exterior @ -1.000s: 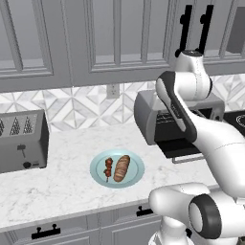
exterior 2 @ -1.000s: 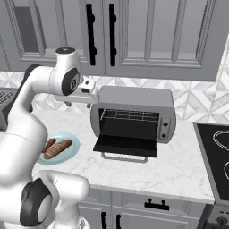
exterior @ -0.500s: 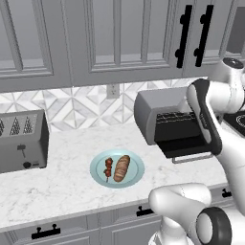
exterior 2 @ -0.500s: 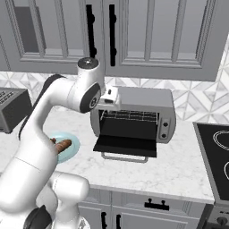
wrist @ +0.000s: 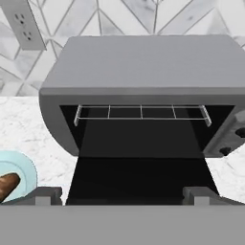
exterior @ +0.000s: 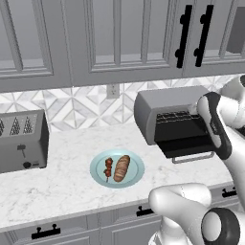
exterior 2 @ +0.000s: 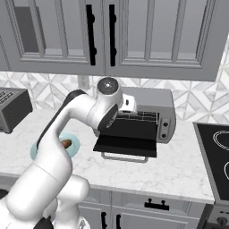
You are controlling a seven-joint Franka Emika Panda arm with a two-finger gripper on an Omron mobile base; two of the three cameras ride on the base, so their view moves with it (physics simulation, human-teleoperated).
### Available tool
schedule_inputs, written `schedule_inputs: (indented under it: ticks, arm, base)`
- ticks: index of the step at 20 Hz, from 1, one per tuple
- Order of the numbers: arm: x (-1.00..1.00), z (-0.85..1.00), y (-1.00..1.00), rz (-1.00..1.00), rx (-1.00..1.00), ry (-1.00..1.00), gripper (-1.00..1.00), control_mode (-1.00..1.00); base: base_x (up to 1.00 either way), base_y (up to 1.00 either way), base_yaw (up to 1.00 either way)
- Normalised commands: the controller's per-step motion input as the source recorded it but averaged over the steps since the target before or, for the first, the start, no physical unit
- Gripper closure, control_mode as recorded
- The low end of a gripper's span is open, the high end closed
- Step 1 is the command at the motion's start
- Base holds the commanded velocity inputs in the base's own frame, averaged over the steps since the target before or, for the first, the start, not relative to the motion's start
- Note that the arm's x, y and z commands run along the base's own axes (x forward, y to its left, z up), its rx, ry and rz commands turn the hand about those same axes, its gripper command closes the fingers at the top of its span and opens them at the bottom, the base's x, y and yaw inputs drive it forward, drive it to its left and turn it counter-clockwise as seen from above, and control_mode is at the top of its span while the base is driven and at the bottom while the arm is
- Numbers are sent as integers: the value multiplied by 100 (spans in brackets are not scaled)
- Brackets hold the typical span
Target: Pick up the kebab skewer and baguette bread, and place them inside the toaster oven. Close the toaster oven door and start by setting the timer.
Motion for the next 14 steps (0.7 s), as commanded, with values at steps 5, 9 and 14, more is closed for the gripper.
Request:
schedule_inputs:
  ticks: [5,9,14]
  arm:
    - [2,-73,-26,0,0,-23,-100,-100]
    - [9,-37,-13,0,0,-20,-100,-100]
    - [30,0,-11,0,1,-3,-100,-100]
  base:
    - [0,0,0]
    - [0,0,0]
    - [0,0,0]
